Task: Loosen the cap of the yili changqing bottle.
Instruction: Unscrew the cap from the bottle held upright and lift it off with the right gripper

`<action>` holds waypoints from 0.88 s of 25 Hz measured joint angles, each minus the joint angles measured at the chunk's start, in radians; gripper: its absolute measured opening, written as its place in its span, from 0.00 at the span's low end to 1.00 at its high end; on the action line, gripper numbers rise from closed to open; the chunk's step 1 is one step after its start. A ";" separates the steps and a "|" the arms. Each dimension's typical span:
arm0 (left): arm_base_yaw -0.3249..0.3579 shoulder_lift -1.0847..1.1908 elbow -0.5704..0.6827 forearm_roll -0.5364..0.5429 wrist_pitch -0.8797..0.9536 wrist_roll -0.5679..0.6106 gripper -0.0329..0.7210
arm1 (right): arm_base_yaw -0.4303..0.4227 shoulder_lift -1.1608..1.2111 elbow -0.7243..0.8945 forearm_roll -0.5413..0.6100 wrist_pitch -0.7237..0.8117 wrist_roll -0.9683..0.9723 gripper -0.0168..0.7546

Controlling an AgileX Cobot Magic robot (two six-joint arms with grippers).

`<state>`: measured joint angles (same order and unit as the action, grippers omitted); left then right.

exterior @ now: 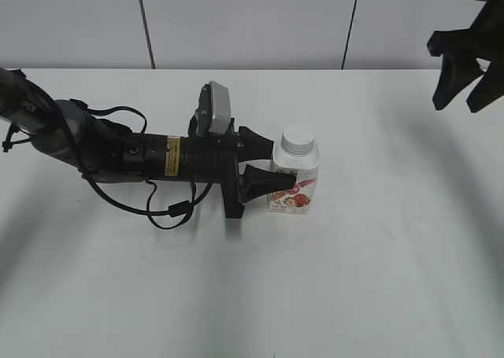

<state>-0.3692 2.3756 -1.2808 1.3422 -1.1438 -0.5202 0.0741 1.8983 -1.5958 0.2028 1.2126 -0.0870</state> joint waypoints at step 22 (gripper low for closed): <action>0.000 0.000 0.000 0.000 0.000 0.000 0.55 | 0.415 0.167 -0.231 0.002 0.006 0.204 0.55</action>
<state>-0.3692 2.3756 -1.2808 1.3422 -1.1438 -0.5202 0.4892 2.0655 -1.8272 0.2046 1.2190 0.1170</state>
